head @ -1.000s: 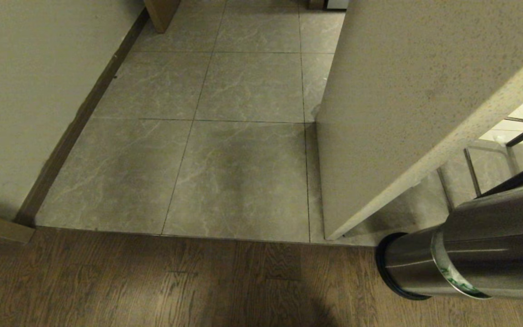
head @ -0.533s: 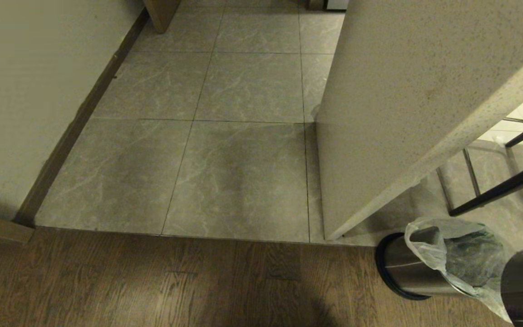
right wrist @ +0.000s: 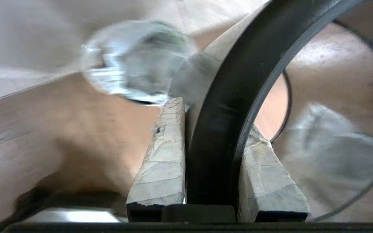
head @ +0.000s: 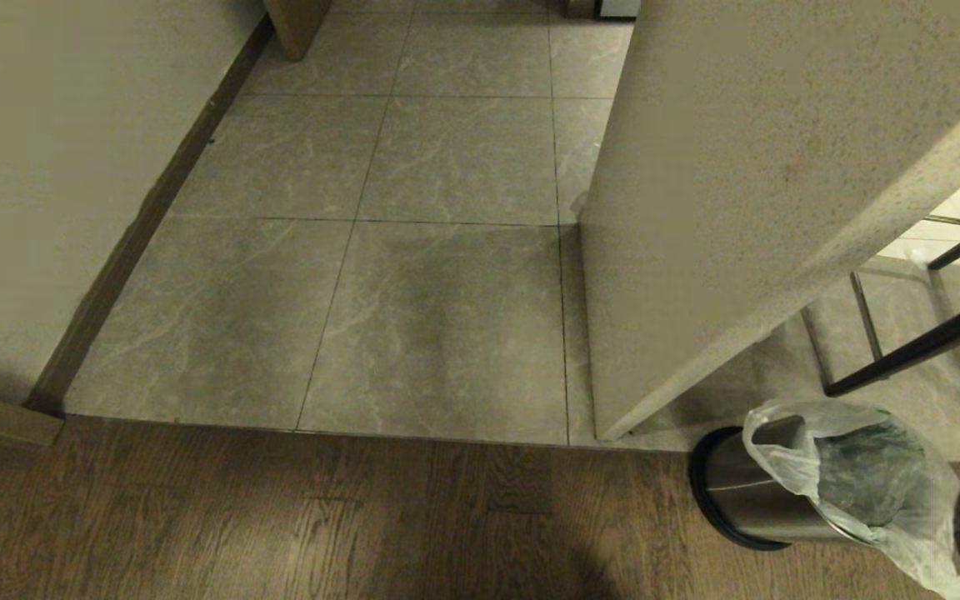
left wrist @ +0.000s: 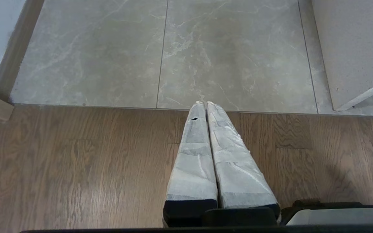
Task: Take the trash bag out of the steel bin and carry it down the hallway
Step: Place the outer trash can on the ground
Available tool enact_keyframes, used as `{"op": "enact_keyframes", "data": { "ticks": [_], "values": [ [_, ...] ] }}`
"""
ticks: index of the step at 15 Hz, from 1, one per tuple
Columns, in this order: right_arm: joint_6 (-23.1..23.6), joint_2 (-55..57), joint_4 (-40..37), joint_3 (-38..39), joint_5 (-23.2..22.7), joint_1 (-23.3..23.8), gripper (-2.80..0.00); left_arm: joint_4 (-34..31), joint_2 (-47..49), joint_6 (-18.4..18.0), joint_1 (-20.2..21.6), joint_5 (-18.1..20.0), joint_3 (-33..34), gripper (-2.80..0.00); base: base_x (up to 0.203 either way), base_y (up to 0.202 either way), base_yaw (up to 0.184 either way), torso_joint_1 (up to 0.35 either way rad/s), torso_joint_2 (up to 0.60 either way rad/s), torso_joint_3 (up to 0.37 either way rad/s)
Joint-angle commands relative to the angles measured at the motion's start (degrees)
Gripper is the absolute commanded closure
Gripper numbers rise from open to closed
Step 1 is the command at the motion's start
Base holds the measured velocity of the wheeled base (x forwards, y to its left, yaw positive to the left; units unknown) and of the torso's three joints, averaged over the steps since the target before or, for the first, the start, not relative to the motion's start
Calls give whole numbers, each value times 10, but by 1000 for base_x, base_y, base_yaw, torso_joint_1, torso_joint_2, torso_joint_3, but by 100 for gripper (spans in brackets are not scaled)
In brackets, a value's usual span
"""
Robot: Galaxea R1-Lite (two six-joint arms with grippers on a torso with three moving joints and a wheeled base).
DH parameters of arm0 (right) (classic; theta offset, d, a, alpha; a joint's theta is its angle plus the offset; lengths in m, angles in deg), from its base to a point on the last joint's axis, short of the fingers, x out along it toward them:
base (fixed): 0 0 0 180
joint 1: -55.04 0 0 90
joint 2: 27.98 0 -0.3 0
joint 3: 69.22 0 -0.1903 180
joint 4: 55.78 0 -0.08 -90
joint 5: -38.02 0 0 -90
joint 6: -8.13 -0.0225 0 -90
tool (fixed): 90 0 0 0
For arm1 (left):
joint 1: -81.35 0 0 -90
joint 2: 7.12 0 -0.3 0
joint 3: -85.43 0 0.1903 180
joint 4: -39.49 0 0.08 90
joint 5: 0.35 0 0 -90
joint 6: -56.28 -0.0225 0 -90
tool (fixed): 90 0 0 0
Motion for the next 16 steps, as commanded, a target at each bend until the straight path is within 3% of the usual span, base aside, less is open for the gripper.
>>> {"op": "enact_keyframes", "data": {
  "ticks": [1, 5, 7, 12, 16],
  "values": [
    [1, 32, -1, 1, 0, 22, 0, 0, 0, 0, 0, 0, 1, 0, 0, 0, 0, 0, 0, 0],
    [1, 32, -1, 1, 0, 22, 0, 0, 0, 0, 0, 0, 1, 0, 0, 0, 0, 0, 0, 0],
    [-1, 70, 23, -5, 28, 51, 0, 0, 0, 0, 0, 0, 1, 0, 0, 0, 0, 0, 0, 0],
    [-20, 288, 77, -52, 79, 144, 0, 0, 0, 0, 0, 0, 1, 0, 0, 0, 0, 0, 0, 0],
    [-23, 317, 95, -69, 82, 171, 0, 0, 0, 0, 0, 0, 1, 0, 0, 0, 0, 0, 0, 0]
  ]
}}
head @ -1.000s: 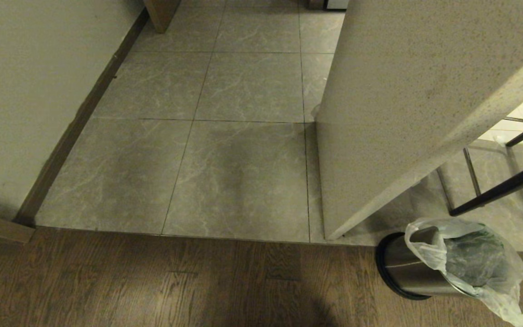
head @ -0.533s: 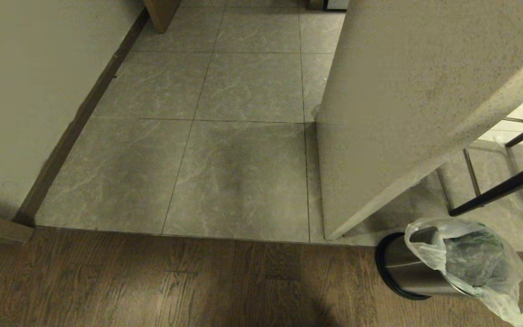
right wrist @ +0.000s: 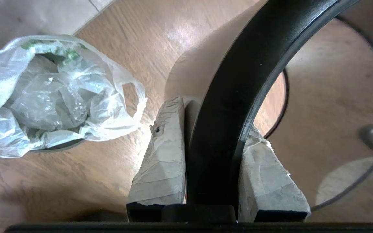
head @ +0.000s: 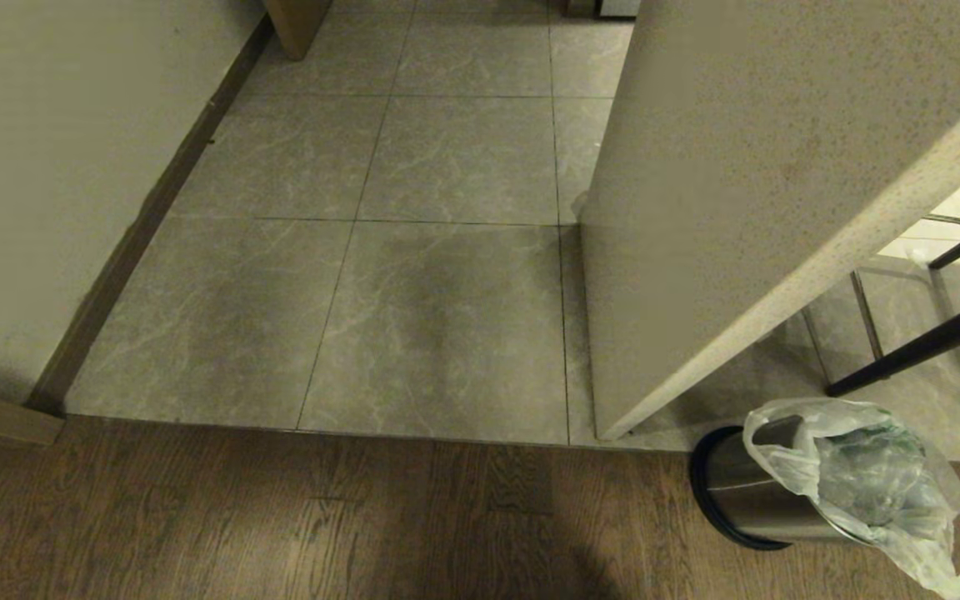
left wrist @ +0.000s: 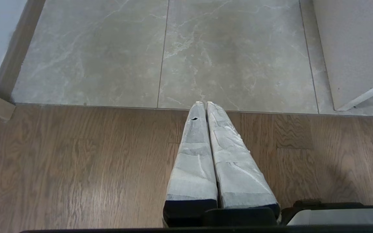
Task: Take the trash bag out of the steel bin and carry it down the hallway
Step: Place the outer trash can on the ground
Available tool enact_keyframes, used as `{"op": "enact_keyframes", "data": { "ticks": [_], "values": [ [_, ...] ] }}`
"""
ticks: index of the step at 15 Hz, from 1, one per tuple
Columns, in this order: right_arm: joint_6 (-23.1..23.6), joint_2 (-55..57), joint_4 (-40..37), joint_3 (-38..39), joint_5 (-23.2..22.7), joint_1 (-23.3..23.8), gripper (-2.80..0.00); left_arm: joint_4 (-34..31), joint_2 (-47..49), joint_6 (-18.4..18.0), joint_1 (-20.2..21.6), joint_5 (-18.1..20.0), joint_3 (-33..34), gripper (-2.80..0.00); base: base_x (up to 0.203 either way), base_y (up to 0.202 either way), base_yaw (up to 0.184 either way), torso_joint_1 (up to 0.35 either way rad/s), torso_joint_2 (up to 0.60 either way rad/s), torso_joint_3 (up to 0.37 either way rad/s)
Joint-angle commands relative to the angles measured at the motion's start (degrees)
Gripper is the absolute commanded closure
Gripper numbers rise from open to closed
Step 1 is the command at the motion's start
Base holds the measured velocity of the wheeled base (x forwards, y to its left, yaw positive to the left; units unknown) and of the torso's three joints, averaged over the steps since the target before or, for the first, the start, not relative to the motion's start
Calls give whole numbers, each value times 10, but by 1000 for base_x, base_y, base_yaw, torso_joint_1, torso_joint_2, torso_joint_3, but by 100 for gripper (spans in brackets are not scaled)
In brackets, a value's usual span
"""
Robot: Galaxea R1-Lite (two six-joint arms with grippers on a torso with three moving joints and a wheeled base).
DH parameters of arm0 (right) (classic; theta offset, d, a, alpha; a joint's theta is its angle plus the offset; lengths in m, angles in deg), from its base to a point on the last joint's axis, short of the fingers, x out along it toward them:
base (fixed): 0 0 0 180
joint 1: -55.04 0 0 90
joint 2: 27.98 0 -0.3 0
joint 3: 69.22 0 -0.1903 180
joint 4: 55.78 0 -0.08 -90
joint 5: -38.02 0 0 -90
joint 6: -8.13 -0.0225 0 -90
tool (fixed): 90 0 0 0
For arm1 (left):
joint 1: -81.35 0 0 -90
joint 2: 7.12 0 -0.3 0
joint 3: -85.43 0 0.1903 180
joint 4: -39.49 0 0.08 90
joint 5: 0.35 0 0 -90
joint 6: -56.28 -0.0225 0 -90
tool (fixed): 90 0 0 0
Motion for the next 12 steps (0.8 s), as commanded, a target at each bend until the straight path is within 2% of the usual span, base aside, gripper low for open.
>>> {"op": "enact_keyframes", "data": {
  "ticks": [1, 10, 12],
  "values": [
    [3, 47, -1, -5, 1, 15, 0, 0, 0, 0, 0, 0, 1, 0, 0, 0, 0, 0, 0, 0],
    [18, 148, 24, -34, -9, 82, 0, 0, -1, 0, 0, 0, 1, 0, 0, 0, 0, 0, 0, 0],
    [45, 185, 39, -56, -31, 112, 0, 0, 0, 0, 0, -1, 1, 0, 0, 0, 0, 0, 0, 0]
  ]
}}
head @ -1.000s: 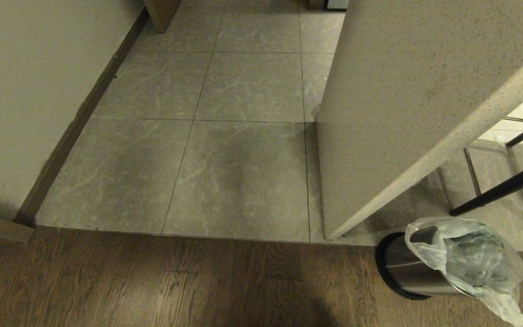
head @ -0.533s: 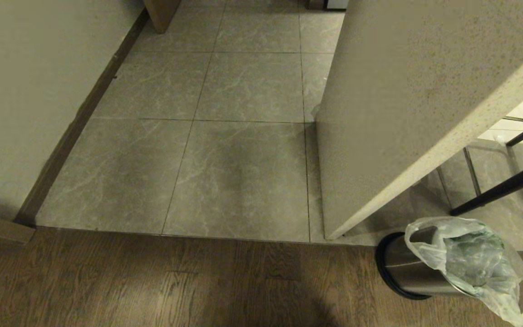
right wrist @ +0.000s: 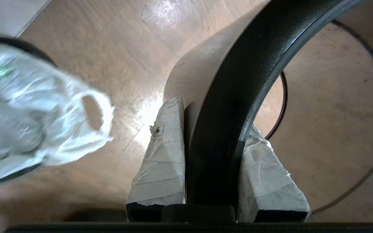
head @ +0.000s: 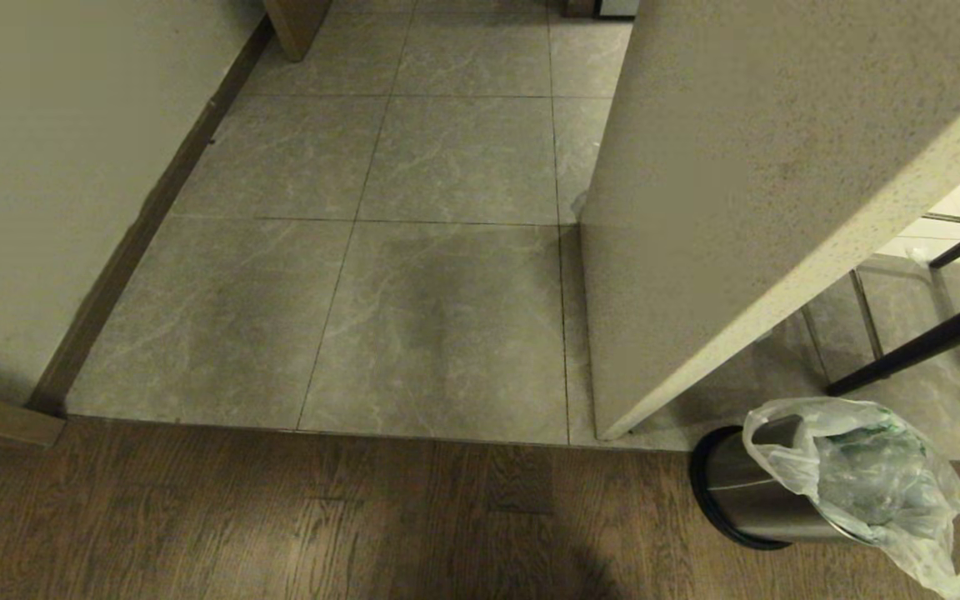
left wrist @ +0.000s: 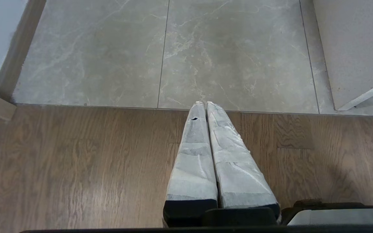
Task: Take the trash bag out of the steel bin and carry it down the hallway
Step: Place the outer trash can on the ground
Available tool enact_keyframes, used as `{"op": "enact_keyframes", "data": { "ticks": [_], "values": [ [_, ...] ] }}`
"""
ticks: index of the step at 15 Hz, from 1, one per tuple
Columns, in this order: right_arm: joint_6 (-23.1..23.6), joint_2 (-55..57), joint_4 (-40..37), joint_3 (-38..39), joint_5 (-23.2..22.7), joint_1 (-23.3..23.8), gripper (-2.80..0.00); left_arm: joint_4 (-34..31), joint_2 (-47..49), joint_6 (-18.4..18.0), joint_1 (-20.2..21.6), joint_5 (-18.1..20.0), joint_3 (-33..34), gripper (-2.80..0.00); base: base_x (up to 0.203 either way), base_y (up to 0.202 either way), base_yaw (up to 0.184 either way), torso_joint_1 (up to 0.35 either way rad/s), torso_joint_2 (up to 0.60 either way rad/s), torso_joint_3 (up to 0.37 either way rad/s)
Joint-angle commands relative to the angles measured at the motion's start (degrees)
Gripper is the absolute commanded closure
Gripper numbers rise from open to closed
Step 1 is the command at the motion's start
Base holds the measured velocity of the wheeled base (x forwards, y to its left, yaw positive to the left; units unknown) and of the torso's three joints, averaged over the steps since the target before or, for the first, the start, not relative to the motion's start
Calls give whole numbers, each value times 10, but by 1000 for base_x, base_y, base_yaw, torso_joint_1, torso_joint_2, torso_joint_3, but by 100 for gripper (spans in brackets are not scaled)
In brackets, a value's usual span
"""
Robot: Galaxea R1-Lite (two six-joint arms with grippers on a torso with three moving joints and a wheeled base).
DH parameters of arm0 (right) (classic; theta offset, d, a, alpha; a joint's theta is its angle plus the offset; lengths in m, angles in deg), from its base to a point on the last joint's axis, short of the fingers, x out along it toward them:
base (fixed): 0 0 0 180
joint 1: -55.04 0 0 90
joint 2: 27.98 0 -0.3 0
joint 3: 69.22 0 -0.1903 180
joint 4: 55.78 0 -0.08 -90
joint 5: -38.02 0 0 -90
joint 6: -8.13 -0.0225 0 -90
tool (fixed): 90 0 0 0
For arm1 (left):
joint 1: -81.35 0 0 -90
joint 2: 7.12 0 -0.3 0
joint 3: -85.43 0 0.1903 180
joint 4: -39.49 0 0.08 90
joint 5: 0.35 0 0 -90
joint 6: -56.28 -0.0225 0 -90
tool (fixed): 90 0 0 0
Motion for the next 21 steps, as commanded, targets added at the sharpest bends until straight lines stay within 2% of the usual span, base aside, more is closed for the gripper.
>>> {"op": "enact_keyframes", "data": {
  "ticks": [1, 3, 7, 9, 11, 13, 19, 21],
  "values": [
    [23, 68, 6, -31, -16, 32, 0, 0, 0, 1, 0, -1, 1, 0, 0, 0, 0, 0, 0, 0],
    [46, 89, 15, -54, -34, 52, 0, 0, 0, 1, 0, -1, 1, 0, 0, 0, 0, 0, 0, 0],
    [47, 98, 26, -65, -43, 59, 0, 0, 0, 1, 0, -1, 1, 0, 0, 0, 0, 0, 0, 0],
    [49, 165, 50, -103, -65, 76, 0, 0, 0, 1, 0, -1, 1, 0, 0, 0, 0, 0, 0, 0],
    [51, 237, 97, -140, -106, 90, 0, 0, -1, 1, 0, -1, 1, 0, 0, 0, 0, 0, 0, 0],
    [52, 260, 132, -161, -137, 100, 0, 0, -1, 1, 0, -1, 1, 0, 0, 0, 0, 0, 0, 0],
    [52, 264, 139, -166, -146, 101, 0, 0, -1, 1, 0, 0, 1, 0, 0, 0, 0, 0, 0, 0],
    [52, 327, 173, -199, -221, 105, 0, 0, -1, 1, 0, 0, 1, 0, 0, 0, 0, 0, 0, 0]
  ]
}}
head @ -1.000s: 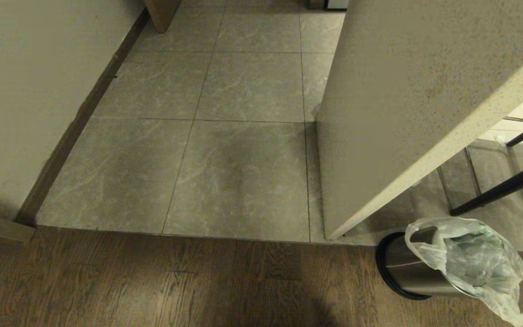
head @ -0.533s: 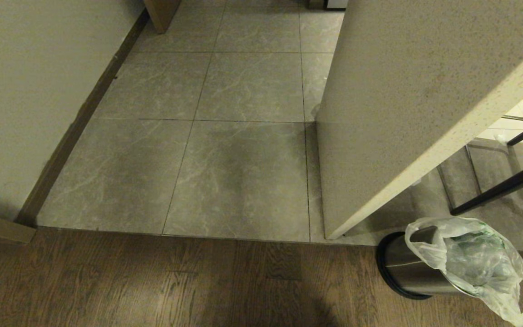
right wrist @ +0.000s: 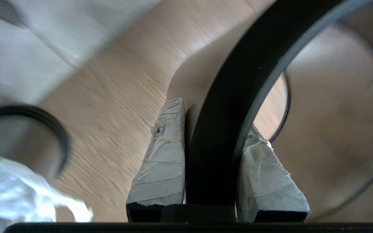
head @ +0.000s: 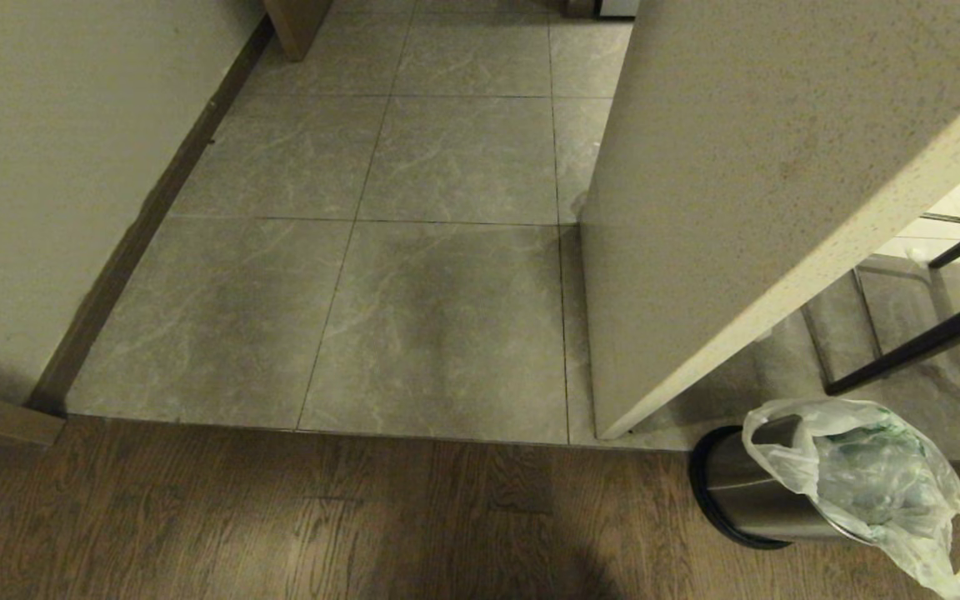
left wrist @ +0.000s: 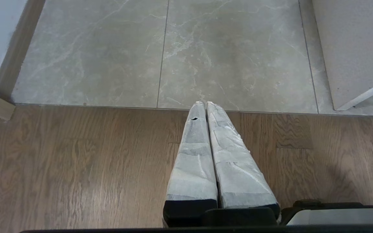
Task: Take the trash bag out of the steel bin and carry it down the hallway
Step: Place the outer trash can on the ground
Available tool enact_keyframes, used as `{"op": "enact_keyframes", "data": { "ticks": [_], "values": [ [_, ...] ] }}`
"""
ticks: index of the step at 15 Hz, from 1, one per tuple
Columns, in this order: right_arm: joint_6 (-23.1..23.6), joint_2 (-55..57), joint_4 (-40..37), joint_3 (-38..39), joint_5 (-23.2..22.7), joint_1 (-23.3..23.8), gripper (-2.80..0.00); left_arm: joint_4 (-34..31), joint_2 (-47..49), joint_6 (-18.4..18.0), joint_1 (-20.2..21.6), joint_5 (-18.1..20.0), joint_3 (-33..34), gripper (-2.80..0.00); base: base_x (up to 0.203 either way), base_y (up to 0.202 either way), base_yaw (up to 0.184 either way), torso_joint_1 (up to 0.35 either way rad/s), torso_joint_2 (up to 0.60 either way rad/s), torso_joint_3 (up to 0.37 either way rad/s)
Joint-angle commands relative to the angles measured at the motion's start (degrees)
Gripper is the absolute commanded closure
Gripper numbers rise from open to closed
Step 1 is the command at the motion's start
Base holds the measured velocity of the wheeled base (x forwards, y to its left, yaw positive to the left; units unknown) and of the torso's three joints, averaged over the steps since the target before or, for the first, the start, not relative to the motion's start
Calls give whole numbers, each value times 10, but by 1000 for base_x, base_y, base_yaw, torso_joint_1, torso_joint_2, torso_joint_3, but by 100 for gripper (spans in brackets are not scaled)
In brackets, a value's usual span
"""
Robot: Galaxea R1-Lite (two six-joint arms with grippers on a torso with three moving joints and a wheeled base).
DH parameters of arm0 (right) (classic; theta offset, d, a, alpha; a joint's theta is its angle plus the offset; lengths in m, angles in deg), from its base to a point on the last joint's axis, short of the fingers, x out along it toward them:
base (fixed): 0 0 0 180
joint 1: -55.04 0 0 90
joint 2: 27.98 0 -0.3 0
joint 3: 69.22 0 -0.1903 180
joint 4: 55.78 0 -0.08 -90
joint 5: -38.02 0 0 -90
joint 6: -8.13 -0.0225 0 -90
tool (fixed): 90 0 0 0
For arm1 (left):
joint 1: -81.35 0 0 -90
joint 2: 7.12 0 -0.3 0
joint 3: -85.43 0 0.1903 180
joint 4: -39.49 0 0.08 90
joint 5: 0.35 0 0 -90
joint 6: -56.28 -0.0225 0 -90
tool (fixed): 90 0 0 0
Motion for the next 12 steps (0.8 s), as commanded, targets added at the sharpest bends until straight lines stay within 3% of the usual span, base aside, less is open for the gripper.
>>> {"op": "enact_keyframes", "data": {
  "ticks": [1, 2, 3, 12],
  "values": [
    [1, 74, 20, -27, -59, 3, 0, 0, -1, 0, 0, 0, 1, 0, 0, 0, 0, 0, 0, 0],
    [0, 95, 38, -44, -96, 5, 0, 0, -1, 0, 0, 0, 1, 0, 0, 0, 0, 0, 0, 0],
    [0, 97, 43, -47, -102, 6, 0, 0, -1, 0, 0, 0, 1, 0, 0, 0, 0, 0, 0, 0],
    [0, 97, 43, -47, -102, 6, 0, 0, -1, 0, 0, 0, 1, 0, 0, 0, 0, 0, 0, 0]
  ]
}}
